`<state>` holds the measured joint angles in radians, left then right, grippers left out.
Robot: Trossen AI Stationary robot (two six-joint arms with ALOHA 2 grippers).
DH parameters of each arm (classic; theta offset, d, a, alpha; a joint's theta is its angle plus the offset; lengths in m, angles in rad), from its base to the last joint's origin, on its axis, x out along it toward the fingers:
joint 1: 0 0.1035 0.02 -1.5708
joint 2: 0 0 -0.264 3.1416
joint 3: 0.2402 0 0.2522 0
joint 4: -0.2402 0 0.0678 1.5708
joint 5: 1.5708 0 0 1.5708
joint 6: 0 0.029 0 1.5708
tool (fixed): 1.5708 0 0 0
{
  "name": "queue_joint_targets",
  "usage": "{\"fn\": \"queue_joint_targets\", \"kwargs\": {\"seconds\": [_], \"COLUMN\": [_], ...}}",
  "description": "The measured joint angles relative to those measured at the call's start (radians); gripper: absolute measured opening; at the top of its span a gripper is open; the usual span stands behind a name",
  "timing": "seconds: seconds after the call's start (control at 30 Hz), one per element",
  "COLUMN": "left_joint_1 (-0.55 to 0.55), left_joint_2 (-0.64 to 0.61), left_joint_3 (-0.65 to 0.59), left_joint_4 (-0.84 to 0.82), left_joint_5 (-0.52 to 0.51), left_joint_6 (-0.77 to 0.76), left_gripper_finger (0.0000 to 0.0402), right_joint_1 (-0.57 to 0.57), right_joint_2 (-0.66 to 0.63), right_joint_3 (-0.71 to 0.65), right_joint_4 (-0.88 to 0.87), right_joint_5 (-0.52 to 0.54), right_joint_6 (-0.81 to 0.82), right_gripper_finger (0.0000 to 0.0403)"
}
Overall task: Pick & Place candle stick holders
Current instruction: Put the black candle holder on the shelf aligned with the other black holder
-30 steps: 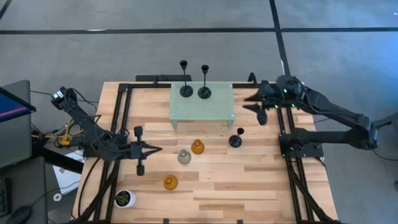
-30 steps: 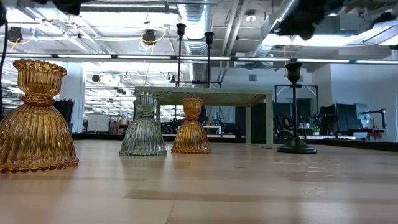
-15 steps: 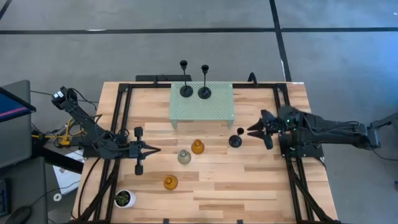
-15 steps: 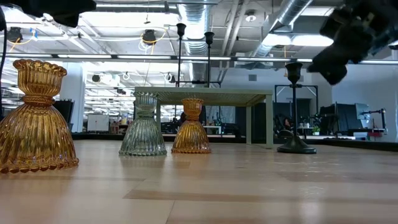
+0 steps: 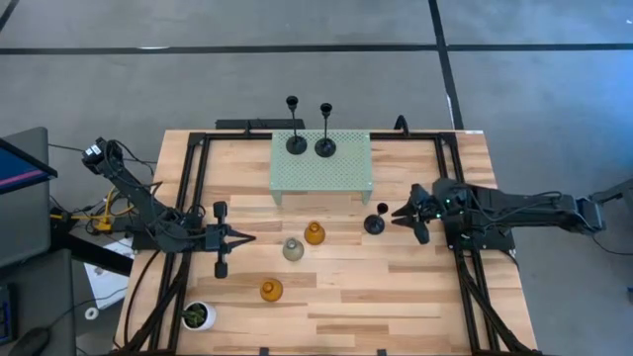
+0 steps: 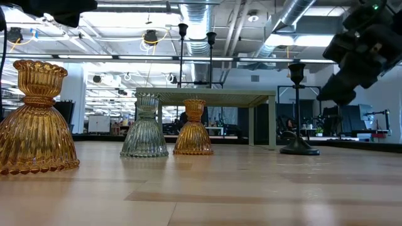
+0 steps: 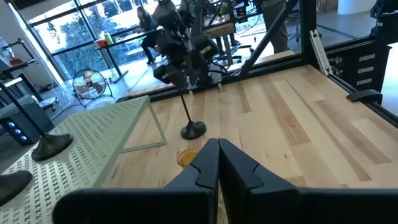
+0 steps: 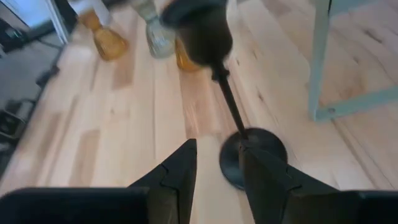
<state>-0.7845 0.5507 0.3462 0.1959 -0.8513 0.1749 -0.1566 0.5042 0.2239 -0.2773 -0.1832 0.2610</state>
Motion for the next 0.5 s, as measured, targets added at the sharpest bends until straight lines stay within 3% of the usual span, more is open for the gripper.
{"fn": "queue_joint_targets", "kwargs": {"seconds": [0.2,0.5], "left_joint_1": [0.0,0.0], "left_joint_2": [0.0,0.0], "left_joint_3": [0.0,0.0], "left_joint_4": [0.0,0.0], "left_joint_5": [0.0,0.0], "left_joint_6": [0.0,0.0], "left_gripper_finger": [0.0006,0.0006], "right_joint_1": [0.0,0.0], "right_joint_2": [0.062,0.176], "right_joint_3": [-0.003,-0.003], "right_joint_4": [0.058,0.159], "right_joint_5": [0.002,0.027], "right_joint_6": [-0.039,-0.088], "right_gripper_finger": [0.013,0.0234]}}
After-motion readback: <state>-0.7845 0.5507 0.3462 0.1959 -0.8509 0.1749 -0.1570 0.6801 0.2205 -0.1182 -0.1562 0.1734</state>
